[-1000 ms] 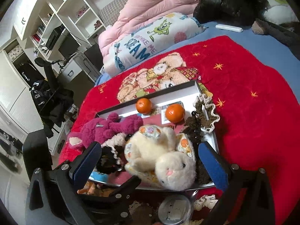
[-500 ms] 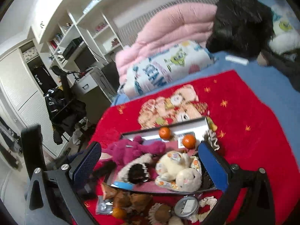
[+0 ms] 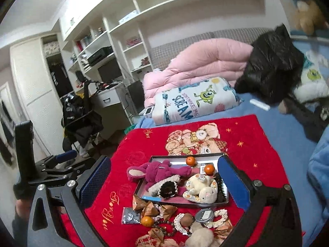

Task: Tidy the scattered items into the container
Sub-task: 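Withdraw both tools from the tray back toward the scattered pile, then reach the left tool toward the clear packet while the right tool closes on the brown ball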

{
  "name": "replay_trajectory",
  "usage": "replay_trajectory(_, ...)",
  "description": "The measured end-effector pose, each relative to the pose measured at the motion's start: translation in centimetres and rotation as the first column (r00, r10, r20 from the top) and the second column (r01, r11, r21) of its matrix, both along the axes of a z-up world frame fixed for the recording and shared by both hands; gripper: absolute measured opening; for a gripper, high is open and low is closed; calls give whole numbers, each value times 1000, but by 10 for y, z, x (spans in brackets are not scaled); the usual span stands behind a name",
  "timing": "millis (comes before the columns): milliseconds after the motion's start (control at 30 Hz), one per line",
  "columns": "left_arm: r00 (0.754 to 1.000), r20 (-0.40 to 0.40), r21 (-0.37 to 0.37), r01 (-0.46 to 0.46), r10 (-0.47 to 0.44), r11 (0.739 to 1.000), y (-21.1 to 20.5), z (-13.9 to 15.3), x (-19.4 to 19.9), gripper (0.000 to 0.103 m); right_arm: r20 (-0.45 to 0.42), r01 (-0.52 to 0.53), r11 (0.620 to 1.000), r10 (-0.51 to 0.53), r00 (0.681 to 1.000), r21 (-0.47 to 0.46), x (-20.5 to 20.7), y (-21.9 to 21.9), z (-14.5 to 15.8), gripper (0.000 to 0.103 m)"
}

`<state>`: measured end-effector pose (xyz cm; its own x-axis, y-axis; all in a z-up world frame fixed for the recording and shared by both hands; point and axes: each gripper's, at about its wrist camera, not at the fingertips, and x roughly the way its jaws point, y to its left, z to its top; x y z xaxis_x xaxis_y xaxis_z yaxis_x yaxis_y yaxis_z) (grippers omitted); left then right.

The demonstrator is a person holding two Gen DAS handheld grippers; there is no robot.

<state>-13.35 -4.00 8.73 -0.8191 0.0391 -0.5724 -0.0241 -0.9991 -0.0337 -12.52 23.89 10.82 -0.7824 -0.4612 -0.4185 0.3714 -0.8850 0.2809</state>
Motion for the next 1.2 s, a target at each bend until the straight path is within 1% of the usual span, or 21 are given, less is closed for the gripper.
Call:
replay_trajectory(67, 1000, 16, 8, -26, 25, 1000, -8, -17, 7, 103, -24, -6, 1000, 6, 1000, 4, 7, -4, 0, 103)
replay_trajectory(100, 999, 26, 15, -31, 30, 999, -11, -26, 9, 103, -29, -10, 1000, 10, 1000, -9, 9, -5, -2, 103)
replay_trajectory(167, 998, 46, 24, -34, 32, 999, -15, -48, 9, 103, -21, -12, 998, 11, 1000, -55, 10, -6, -14, 103)
replay_trajectory(233, 997, 74, 41, -38, 35, 998, -21, -75, 6, 103, -13, -21, 996, 20, 1000, -81, 11, -6, -28, 103)
replay_trajectory(267, 995, 95, 42, -41, 37, 998, -22, -87, 3, 103, -11, -23, 997, 22, 1000, -79, 10, -7, -35, 103)
replay_trajectory(333, 990, 130, 27, -48, 44, 998, -21, -105, -5, 103, 1, -22, 999, 22, 1000, -41, 4, -8, -50, 103)
replay_trajectory(367, 984, 173, 1, -37, 37, 999, -18, -115, -11, 103, 11, -10, 1000, 11, 1000, -27, 1, -8, -57, 103)
replay_trajectory(400, 982, 186, -13, -27, 29, 1000, -13, -122, -16, 103, 26, -1, 1000, 2, 1000, -23, -4, -6, -65, 103)
replay_trajectory(467, 979, 201, -15, -17, 20, 1000, -10, -131, -22, 103, 57, 8, 999, -6, 998, -35, -12, 0, -78, 103)
replay_trajectory(533, 974, 225, 13, -12, 9, 1000, -8, -140, -24, 103, 87, 17, 998, -11, 996, -62, -18, 7, -94, 103)
replay_trajectory(600, 968, 250, 5, -9, 8, 1000, -4, -147, -27, 103, 113, 16, 997, -8, 994, -74, -23, 10, -108, 103)
replay_trajectory(700, 958, 286, -44, -12, 24, 999, 3, -159, -28, 103, 146, 5, 998, 3, 989, -57, -28, 7, -126, 103)
replay_trajectory(733, 954, 298, -47, -10, 23, 999, 5, -163, -27, 103, 155, -1, 998, 9, 988, -55, -30, 5, -130, 103)
replay_trajectory(833, 947, 321, -32, 11, -1, 999, 12, -173, -30, 103, 178, -29, 997, 41, 983, -66, -32, -1, -141, 103)
replay_trajectory(900, 941, 339, -37, 23, -9, 999, 16, -180, -33, 103, 188, -45, 998, 54, 981, -52, -34, -5, -148, 103)
replay_trajectory(967, 933, 359, -48, 29, -9, 998, 20, -189, -36, 103, 203, -51, 998, 56, 978, -29, -36, -11, -155, 103)
replay_trajectory(1033, 925, 381, -41, 28, -10, 999, 23, -199, -40, 103, 228, -60, 998, 60, 972, -6, -40, -16, -164, 103)
replay_trajectory(1133, 909, 417, -30, 16, -2, 999, 28, -216, -43, 103, 263, -70, 998, 67, 962, 2, -46, -19, -179, 103)
replay_trajectory(1200, 906, 422, -45, 18, 3, 999, 30, -222, -42, 103, 296, -76, 997, 73, 952, -2, -51, -21, -189, 103)
